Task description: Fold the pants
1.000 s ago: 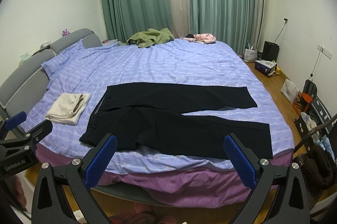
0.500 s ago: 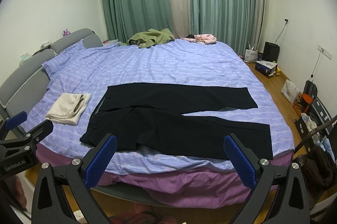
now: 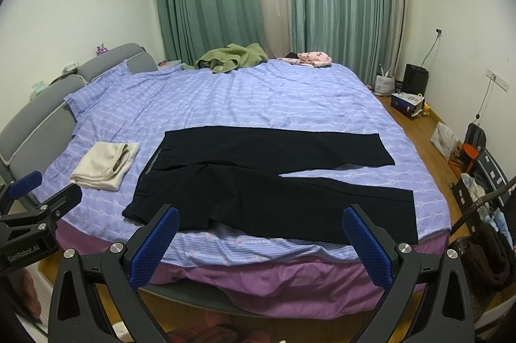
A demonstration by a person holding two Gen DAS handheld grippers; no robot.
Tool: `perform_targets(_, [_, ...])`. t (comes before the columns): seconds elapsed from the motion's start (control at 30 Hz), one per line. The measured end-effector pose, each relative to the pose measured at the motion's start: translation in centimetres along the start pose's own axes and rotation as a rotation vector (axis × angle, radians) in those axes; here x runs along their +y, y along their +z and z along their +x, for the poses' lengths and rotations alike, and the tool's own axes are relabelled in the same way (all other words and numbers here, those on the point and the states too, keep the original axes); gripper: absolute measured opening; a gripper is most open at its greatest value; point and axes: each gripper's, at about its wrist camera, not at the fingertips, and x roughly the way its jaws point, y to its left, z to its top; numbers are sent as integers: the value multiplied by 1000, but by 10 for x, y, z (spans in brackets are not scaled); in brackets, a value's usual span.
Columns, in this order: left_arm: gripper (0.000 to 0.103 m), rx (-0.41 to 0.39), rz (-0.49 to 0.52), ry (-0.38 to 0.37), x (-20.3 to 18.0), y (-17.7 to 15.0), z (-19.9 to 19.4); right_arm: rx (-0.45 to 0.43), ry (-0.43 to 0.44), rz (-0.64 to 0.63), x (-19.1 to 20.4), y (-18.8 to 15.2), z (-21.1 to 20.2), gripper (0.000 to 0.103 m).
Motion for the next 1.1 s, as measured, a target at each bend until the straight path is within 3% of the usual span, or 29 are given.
perform_targets(0.27, [103, 5, -6, 7, 0, -5, 1, 5, 6, -7, 3, 5, -3, 103])
perform_targets(0.63, [103, 34, -59, 56, 28, -9, 16, 25, 43, -32, 13, 5, 14, 103])
perform_targets(0.93, [103, 103, -131, 127, 80, -15, 67, 61, 107, -51, 39, 11, 70, 103])
perform_targets(1.1, [103, 184, -153, 138, 104, -28, 114, 139, 135, -24, 59, 3, 124, 103])
